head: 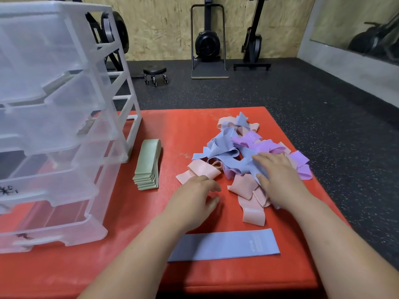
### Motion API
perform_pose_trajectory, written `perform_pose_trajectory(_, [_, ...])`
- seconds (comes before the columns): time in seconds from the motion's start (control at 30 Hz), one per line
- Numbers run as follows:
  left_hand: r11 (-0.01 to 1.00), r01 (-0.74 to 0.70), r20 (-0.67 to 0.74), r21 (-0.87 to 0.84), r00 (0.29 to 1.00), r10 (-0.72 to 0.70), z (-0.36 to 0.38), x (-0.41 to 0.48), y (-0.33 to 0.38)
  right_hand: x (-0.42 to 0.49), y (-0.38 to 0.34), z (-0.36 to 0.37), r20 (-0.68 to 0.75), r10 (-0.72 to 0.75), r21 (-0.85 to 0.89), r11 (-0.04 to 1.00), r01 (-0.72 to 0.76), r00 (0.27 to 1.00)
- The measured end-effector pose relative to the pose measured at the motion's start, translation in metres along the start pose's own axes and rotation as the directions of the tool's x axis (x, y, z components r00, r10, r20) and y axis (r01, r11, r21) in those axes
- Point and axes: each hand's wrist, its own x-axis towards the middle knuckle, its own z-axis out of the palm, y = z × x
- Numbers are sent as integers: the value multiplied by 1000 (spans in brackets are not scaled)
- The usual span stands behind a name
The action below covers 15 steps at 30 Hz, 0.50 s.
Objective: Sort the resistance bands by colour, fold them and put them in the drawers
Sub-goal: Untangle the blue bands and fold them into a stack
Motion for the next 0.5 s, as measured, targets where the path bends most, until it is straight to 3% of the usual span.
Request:
perform_pose_trajectory(0.17, [1000, -2, 22, -4, 1000, 2, 1, 1, -3, -1, 0, -5, -137, 105, -84, 990, -117, 985])
perform_pose_trajectory(0.23, [1000, 5, 15, -10, 1000, -5, 1, 2, -4, -2, -2, -11, -171, 119, -39, 991, -127, 978])
perform_pose_trajectory(0.33, [1000, 11, -16, -13, 1000, -11, 0, 4, -4, -3, -11, -38, -359, 145, 242, 969, -58, 922])
perform_pose_trajectory(0.43, [999, 5, -53, -53, 999, -8, -2, 6, -3, -5, -26, -80, -495, 272, 612, 783, 109, 825])
perform_pose_trajectory(0.5, [995, 8, -77, -96, 997, -15, -3, 7, -2, -9, -31, -90, -466, 284, 716, 677, 169, 838])
